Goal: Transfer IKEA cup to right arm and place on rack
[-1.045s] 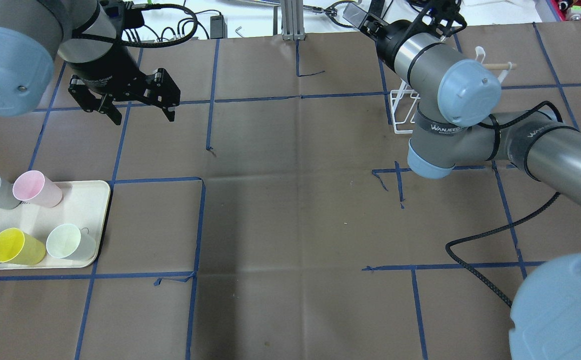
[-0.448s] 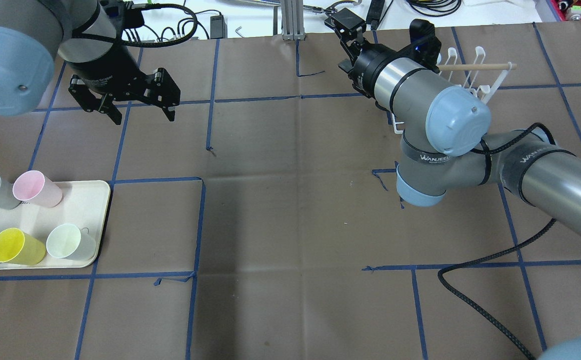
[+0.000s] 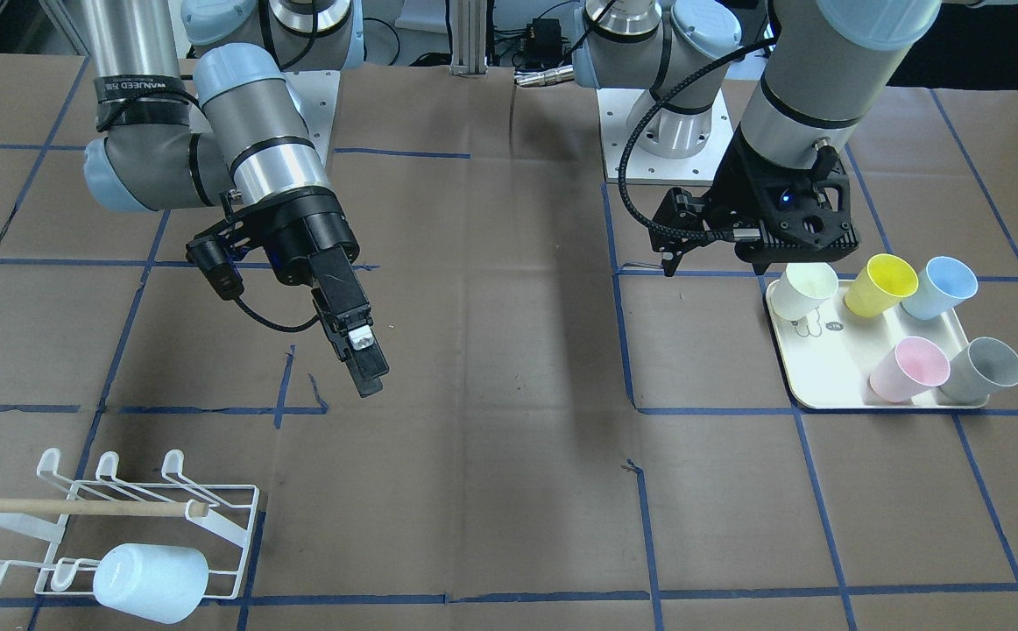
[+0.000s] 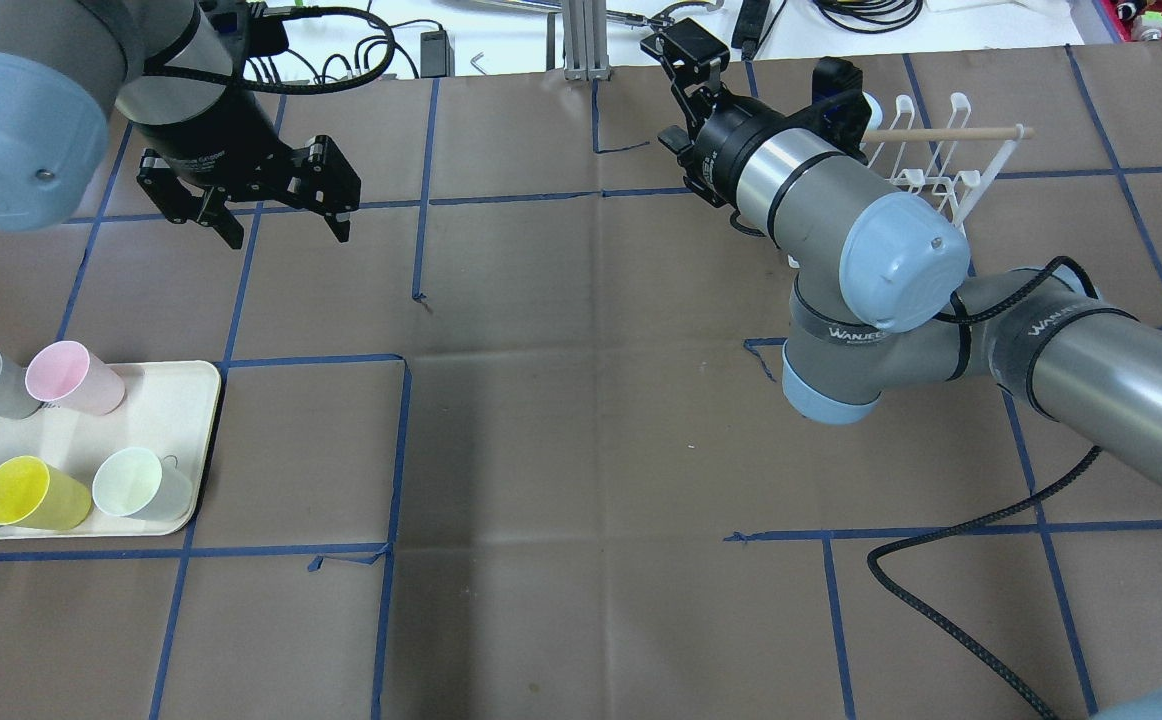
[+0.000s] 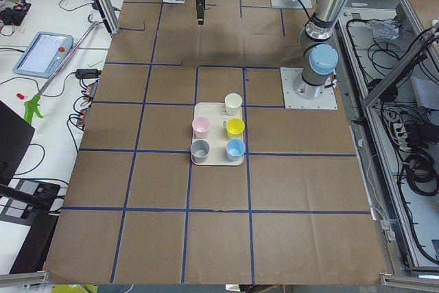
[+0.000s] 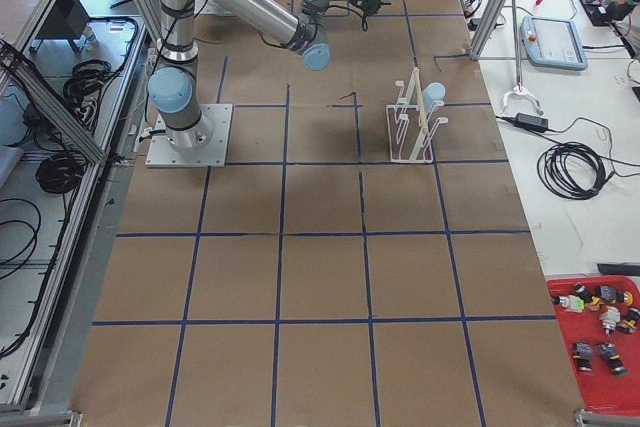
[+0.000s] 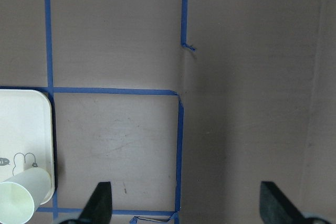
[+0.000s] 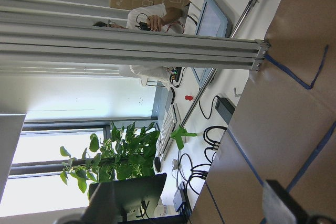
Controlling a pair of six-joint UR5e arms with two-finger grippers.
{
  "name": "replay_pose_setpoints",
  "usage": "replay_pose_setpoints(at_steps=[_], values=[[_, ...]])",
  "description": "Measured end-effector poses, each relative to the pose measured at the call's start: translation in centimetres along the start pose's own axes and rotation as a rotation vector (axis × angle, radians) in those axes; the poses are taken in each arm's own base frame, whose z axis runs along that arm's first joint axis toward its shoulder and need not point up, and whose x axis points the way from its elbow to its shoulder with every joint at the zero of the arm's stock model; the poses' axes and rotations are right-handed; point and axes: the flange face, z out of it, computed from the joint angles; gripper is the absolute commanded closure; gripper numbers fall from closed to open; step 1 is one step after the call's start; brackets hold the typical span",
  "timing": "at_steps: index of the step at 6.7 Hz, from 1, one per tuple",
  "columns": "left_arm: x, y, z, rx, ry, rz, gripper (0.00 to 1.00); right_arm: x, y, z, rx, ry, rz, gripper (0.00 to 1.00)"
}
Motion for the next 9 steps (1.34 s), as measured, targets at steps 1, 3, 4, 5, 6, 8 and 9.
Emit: replay_pose_setpoints(at_steps=[1, 3, 4, 5, 6, 8, 9], values=[[0.0, 0.0, 0.0, 0.001, 0.000, 0.000, 0.00, 0.1, 0.0, 0.1, 0.001, 0.006, 0.002, 0.00], [0.0, 0.1, 0.0, 0.001, 0.000, 0.000, 0.00, 0.1, 0.0, 0.2, 0.001, 0.006, 0.002, 0.00], [0.0, 0.0, -0.1, 0.001, 0.000, 0.001, 0.00, 0.1, 0.0, 0.2, 0.002, 0.003, 0.001, 0.00], [0.0, 0.0, -0.1, 0.001, 0.000, 0.000, 0.00, 0.1, 0.0, 0.2, 0.002, 0.002, 0.001, 0.00], [0.0, -0.1, 0.0, 0.000, 0.000, 0.000, 0.00, 0.4, -0.1, 0.4, 0.002, 0.010, 0.004, 0.00], [0.0, -0.1, 0.0, 0.000, 0.000, -0.003, 0.00, 1.1, -0.2, 0.9, -0.001, 0.027, 0.010, 0.00], [0.0, -0.1, -0.1, 0.001, 0.000, -0.003, 0.00, 1.1, -0.2, 1.0, -0.002, 0.028, 0.010, 0.00]])
